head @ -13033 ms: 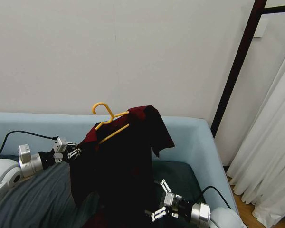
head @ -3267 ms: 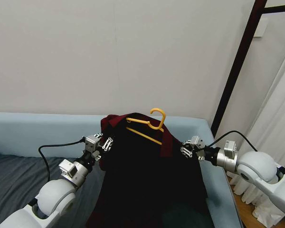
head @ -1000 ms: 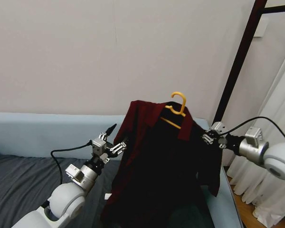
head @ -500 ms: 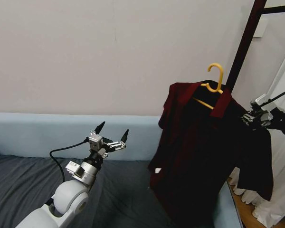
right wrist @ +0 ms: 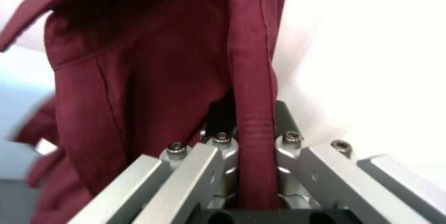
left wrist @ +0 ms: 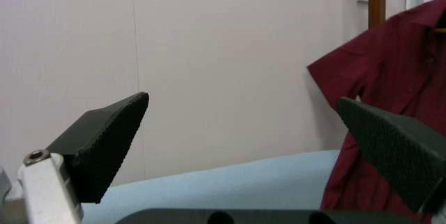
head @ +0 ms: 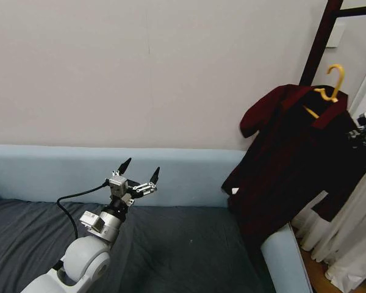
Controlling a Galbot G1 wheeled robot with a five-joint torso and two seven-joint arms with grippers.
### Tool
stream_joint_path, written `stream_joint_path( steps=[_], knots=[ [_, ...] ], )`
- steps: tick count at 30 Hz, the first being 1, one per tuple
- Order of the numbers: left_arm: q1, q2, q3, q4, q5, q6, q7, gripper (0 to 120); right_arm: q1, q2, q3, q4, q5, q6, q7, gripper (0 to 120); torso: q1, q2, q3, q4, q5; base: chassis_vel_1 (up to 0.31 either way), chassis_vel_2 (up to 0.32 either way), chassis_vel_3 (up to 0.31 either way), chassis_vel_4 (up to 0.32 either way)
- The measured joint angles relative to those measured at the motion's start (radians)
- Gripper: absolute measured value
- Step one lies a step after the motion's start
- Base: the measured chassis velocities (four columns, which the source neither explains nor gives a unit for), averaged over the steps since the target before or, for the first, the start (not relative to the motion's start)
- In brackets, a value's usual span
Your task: Pick up the clothes from the sofa and hang them on the clothes hanger.
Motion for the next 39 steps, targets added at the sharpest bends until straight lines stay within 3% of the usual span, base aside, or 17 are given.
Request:
stream_joint_path(
  steps=[5, 14, 19, 23, 24, 27, 34, 39],
  knots=[
    [-0.016, -0.01, 0.013, 0.022, 0.005, 0.0, -0.001, 100, 0.031, -0.024, -0.004, -0.059, 0.012, -0.035, 0.017, 1, 0.0, 0.0, 0.0, -0.0002, -0.0002, 0.0, 0.0, 0.0, 0.0],
    [-0.045, -0.02, 0.034, 0.047, -0.003, 0.001, 0.0, 100, 0.069, -0.008, -0.019, -0.124, 0.017, -0.007, 0.015, 1, 0.0, 0.0, 0.0, -0.0004, -0.0001, 0.0, 0.0, 0.0, 0.0],
    [-0.051, -0.015, 0.04, 0.053, -0.015, 0.001, 0.004, 100, 0.141, 0.068, -0.063, -0.182, -0.04, 0.046, -0.01, 1, 0.0, 0.0, 0.0, 0.0, -0.0003, 0.0, 0.0, 0.0, 0.0],
    [-0.03, 0.005, 0.029, 0.022, -0.021, 0.001, 0.006, 100, 0.253, 0.253, -0.147, -0.338, -0.227, 0.087, -0.036, 1, 0.0, 0.0, 0.0, 0.0, -0.0001, 0.0, 0.0, 0.0, 0.0],
    [-0.03, 0.005, 0.029, 0.022, -0.021, 0.001, 0.006, 100, 0.253, 0.253, -0.147, -0.338, -0.227, 0.087, -0.036, 1, 0.0, 0.0, 0.0, 0.0, -0.0001, 0.0, 0.0, 0.0, 0.0],
    [-0.008, 0.02, 0.005, 0.008, -0.019, -0.002, 0.001, 100, 0.353, 0.381, -0.213, -0.472, -0.358, 0.124, -0.044, 1, 0.0, 0.0, 0.0, 0.0005, 0.0001, 0.0, 0.0, 0.0, 0.0],
    [0.022, 0.019, -0.026, 0.008, -0.01, -0.014, -0.008, 100, 0.584, 0.448, -0.377, -0.596, -0.405, 0.062, -0.022, 1, 0.0, 0.0, 0.0, 0.0004, -0.0006, 0.0, 0.0, 0.0, 0.0],
    [0.027, 0.007, -0.028, 0.011, -0.003, -0.017, -0.011, 100, 0.691, 0.439, -0.463, -0.616, -0.408, -0.034, -0.028, 1, 0.0, 0.0, 0.0, -0.0001, -0.0001, 0.0, 0.0, 0.0, 0.0]
  ],
)
